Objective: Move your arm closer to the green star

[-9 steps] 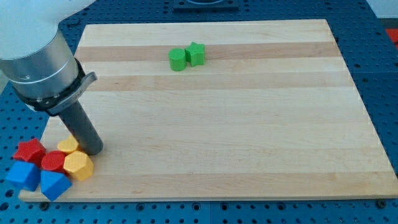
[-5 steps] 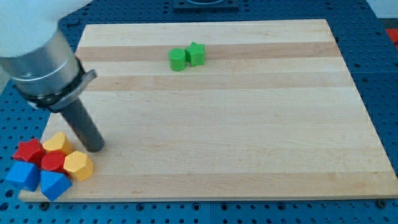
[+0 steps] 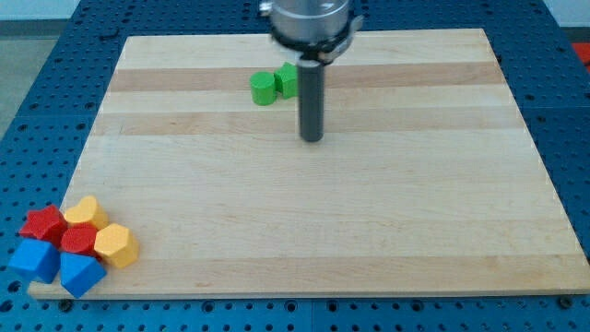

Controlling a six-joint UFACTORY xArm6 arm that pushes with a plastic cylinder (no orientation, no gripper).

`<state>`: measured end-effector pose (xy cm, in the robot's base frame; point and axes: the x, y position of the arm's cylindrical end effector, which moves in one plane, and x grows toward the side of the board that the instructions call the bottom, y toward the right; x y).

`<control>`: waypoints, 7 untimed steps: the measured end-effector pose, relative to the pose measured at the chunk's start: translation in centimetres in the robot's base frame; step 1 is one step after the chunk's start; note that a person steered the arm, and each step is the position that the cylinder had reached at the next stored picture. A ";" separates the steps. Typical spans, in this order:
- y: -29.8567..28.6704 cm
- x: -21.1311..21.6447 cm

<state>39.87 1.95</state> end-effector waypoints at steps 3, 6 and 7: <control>4.2 -11.2; -0.9 -13.5; -2.3 -12.5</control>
